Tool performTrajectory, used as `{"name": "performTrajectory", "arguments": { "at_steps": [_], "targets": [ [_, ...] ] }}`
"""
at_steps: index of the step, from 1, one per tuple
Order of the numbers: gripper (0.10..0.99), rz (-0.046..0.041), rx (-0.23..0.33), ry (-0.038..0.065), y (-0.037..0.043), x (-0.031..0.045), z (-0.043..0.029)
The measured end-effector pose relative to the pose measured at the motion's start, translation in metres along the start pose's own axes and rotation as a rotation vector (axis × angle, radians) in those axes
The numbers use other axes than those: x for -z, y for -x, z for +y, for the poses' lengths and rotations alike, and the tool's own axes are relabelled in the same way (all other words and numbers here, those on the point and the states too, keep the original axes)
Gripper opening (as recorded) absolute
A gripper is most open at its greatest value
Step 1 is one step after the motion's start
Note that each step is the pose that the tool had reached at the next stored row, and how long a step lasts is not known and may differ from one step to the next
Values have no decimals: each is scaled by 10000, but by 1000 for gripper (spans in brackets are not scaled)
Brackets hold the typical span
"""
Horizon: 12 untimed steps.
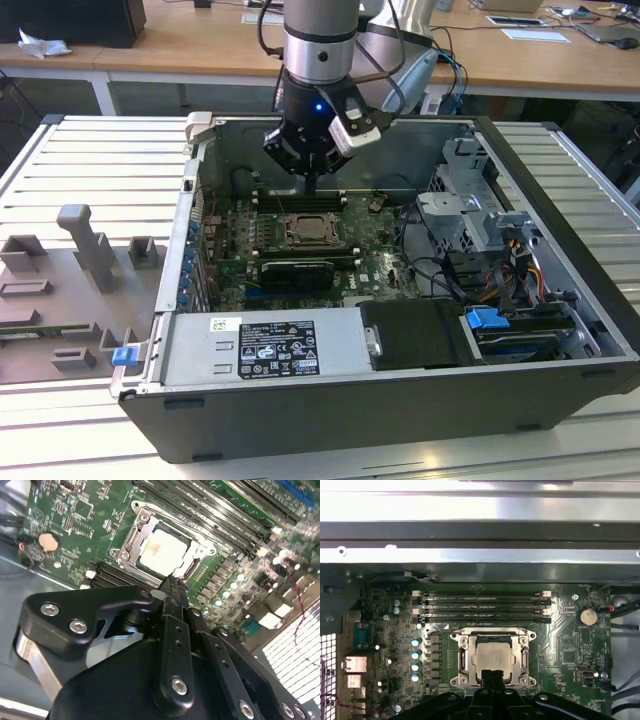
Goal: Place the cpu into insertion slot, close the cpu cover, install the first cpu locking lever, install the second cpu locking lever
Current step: 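Install the first cpu locking lever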
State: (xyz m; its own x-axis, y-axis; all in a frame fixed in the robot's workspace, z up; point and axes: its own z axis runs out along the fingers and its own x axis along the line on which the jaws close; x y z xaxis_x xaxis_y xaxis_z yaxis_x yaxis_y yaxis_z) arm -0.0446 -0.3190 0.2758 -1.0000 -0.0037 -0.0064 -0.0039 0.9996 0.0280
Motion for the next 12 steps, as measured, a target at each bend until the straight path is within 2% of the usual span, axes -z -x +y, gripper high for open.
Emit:
{"name": "performTrajectory", "arguments": {
  "at_steps": [5, 8, 10, 12],
  "targets": [
    [106, -11, 2, 42, -192, -15, 1],
    [106, -14, 31, 68, -294, -50, 0],
    [106, -7, 287, 90, -311, -96, -1],
    [106, -4, 339, 90, -321, -99, -1]
  ]
}}
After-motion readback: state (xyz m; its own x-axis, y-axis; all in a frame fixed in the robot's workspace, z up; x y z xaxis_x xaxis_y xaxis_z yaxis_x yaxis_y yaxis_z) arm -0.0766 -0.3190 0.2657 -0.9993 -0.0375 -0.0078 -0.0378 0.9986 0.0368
